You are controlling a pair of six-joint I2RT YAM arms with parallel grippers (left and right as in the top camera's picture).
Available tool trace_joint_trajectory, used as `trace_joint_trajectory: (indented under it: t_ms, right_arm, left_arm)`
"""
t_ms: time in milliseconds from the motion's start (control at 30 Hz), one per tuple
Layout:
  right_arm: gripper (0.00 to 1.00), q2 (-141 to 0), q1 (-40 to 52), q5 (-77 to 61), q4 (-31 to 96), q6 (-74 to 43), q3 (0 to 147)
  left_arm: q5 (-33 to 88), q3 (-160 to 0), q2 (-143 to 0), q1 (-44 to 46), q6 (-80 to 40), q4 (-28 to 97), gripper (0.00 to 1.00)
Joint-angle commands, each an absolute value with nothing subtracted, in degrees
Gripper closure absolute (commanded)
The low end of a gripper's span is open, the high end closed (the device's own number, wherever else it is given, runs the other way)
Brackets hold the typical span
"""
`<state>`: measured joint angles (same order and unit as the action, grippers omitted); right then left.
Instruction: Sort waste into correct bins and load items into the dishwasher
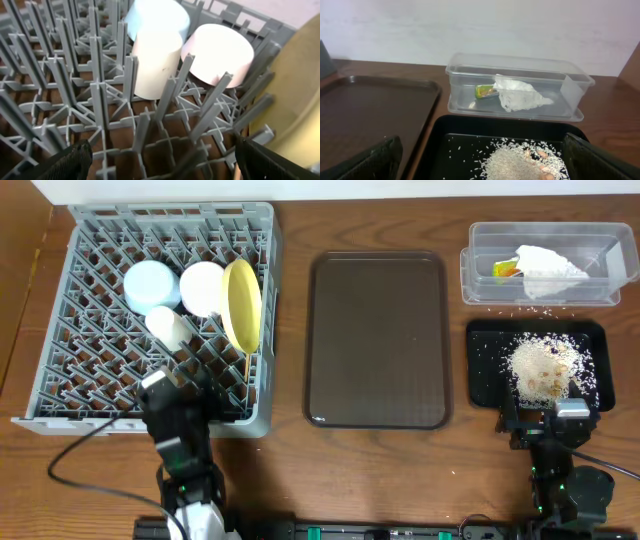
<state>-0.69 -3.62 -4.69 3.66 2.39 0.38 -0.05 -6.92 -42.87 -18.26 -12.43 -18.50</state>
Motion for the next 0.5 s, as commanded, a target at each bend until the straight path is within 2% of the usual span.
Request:
trace_joint_trajectory:
  t_ms: [0,267,467]
  right_arm:
    - [0.01,-0.3,-4.1,-5.0,3.9,3.3,0.3]
    - [0.01,-0.3,-4.1,-5.0,3.9,3.3,0.3]
    - [0.01,-0.3,-4.1,-5.0,3.9,3.3,0.3]
  left_arm:
    - [1.6,-0.3,-39.2,-18.3,-11.5,-13.3,0.08]
    - [2.2,-0.2,-23.9,-14.5,-7.5,3.2,0.08]
    - [2.0,-0.2,-14.8,-7.0,-7.1,4.1,0.07]
